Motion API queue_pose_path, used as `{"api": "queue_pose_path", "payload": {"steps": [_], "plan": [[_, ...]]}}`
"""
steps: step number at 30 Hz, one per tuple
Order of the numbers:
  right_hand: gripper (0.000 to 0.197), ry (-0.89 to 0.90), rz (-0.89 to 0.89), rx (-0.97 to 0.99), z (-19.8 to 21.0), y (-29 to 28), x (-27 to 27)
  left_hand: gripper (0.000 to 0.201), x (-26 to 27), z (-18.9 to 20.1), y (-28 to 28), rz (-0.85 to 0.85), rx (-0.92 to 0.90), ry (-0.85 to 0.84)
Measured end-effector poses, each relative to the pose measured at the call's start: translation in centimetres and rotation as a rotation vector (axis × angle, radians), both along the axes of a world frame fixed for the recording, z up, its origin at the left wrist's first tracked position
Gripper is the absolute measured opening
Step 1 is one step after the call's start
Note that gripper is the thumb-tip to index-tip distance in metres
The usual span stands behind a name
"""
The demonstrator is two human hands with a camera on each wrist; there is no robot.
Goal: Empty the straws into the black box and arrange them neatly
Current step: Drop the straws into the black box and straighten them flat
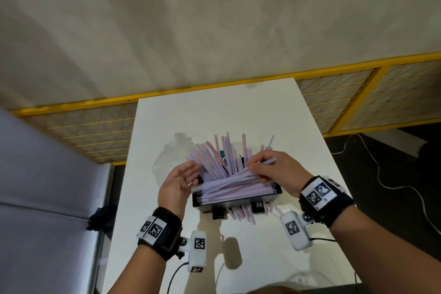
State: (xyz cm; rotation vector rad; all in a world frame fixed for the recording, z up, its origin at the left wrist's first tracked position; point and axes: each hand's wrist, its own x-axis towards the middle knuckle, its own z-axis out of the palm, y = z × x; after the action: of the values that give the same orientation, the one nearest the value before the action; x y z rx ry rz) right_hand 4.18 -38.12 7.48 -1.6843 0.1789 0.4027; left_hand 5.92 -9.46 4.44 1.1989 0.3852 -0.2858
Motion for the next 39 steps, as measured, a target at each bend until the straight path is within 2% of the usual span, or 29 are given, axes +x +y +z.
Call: {"api": "queue_pose_path", "payload": {"steps": [3, 5, 6, 10, 12, 14, 17, 21, 23, 25, 27, 29, 33, 36, 39], "plan": [[0.01, -0.048, 0.025, -0.087, -1.7, 0.2, 0.1, 0.041, -0.1, -0.3, -0.7, -0.015, 0.134, -0.07], [0.017, -0.101, 0.033, -0.187, -2.2, 0.0, 0.0, 0.02, -0.7, -0.9, -1.2, -0.055, 0.296, -0.165], [0.022, -0.124, 0.022, -0.227, -2.3, -0.1, 0.0, 0.019, -1.0, -1.2, -1.5, -0.109, 0.394, -0.215], [0.034, -0.15, -0.07, -0.333, -3.0, -0.1, -0.3, 0.065, -2.1, -3.1, -2.9, -0.531, 0.85, -0.46], [0.033, -0.168, -0.106, -0.41, -3.1, 0.1, -0.5, 0.073, -2.3, -3.8, -3.5, -0.687, 1.127, -0.578], [0.033, -0.235, -0.109, -0.504, -3.0, 0.2, -0.9, 0.07, -2.2, -4.0, -3.8, -0.747, 1.261, -0.616], [0.034, -0.376, -0.061, -0.668, -2.3, -0.2, -1.4, 0.074, -2.1, -3.8, -4.1, -0.795, 1.302, -0.593], [0.025, -0.516, -0.043, -0.919, -1.0, -1.0, -2.5, 0.08, -2.3, -3.4, -4.0, -0.812, 1.394, -0.591], [0.02, -0.615, 0.054, -0.892, -0.8, -1.2, -3.6, 0.078, -2.4, -3.1, -4.0, -0.792, 1.431, -0.599], [0.012, -0.694, 0.241, -0.817, -1.3, -0.8, -5.2, 0.068, -2.3, -2.8, -4.0, -0.753, 1.424, -0.637], [0.012, -0.641, 0.436, -0.808, -2.9, -0.3, -7.0, 0.053, -2.2, -2.6, -3.9, -0.72, 1.377, -0.72], [0.025, -0.472, 0.606, -0.821, -5.6, 0.1, -8.8, 0.041, -2.1, -2.5, -4.0, -0.727, 1.335, -0.811], [0.042, -0.234, 0.853, -0.905, -11.8, 0.7, -10.7, 0.037, -2.2, -2.6, -5.2, -0.817, 1.264, -0.914], [0.041, -0.199, 0.95, -1.033, -14.3, 1.1, -11.0, 0.038, -1.9, -2.7, -6.1, -0.914, 1.282, -0.882], [0.036, -0.247, 0.979, -1.11, -15.7, 1.4, -11.4, 0.039, -1.5, -2.9, -6.5, -0.993, 1.323, -0.814]]}}
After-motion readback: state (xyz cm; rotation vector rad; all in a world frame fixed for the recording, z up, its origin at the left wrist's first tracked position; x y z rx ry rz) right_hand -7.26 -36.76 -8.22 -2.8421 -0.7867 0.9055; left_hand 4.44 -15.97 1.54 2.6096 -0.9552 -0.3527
